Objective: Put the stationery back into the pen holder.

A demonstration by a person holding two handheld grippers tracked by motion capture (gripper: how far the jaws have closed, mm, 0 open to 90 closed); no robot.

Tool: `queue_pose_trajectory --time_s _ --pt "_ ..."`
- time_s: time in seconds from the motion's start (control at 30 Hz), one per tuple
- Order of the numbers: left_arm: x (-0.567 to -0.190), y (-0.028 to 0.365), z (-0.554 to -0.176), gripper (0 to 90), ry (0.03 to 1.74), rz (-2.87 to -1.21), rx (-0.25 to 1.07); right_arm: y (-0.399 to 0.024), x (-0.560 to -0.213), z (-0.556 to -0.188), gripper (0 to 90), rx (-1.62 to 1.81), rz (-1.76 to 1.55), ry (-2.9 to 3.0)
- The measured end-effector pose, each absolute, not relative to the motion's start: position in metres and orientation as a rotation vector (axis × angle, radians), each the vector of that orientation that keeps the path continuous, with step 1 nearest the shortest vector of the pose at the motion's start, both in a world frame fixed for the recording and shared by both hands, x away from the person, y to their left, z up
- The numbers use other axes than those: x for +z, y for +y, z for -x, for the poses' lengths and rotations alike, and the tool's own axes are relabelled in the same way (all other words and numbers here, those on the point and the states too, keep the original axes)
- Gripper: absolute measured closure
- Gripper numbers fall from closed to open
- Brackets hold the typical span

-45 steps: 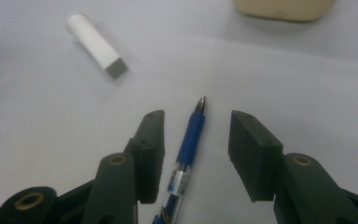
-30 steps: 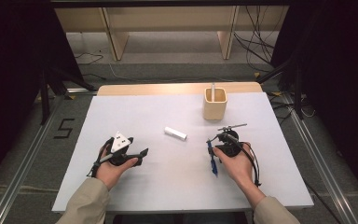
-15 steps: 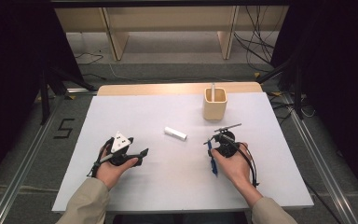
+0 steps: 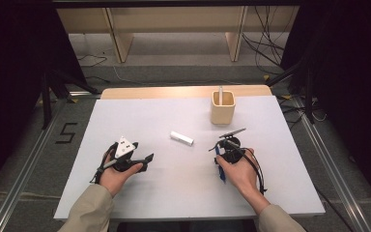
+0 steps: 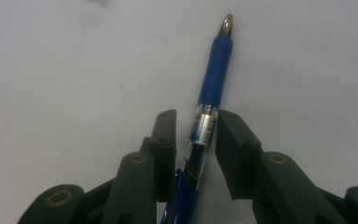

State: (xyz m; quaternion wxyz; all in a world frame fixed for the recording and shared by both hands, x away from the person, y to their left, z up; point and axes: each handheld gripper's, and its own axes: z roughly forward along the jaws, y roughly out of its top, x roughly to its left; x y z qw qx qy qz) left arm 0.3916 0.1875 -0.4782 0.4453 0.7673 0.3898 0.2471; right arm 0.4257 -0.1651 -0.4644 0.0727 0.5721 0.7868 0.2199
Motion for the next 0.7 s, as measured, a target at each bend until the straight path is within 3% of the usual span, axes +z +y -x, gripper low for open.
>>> queue_pose_trajectory --time_s 0.7 --pt "-0.478 0.188 -0.392 24.7 0.966 -1.9 0.613 -0.154 -0.463 -0.427 72.0 0.531 -1.704 2.349"
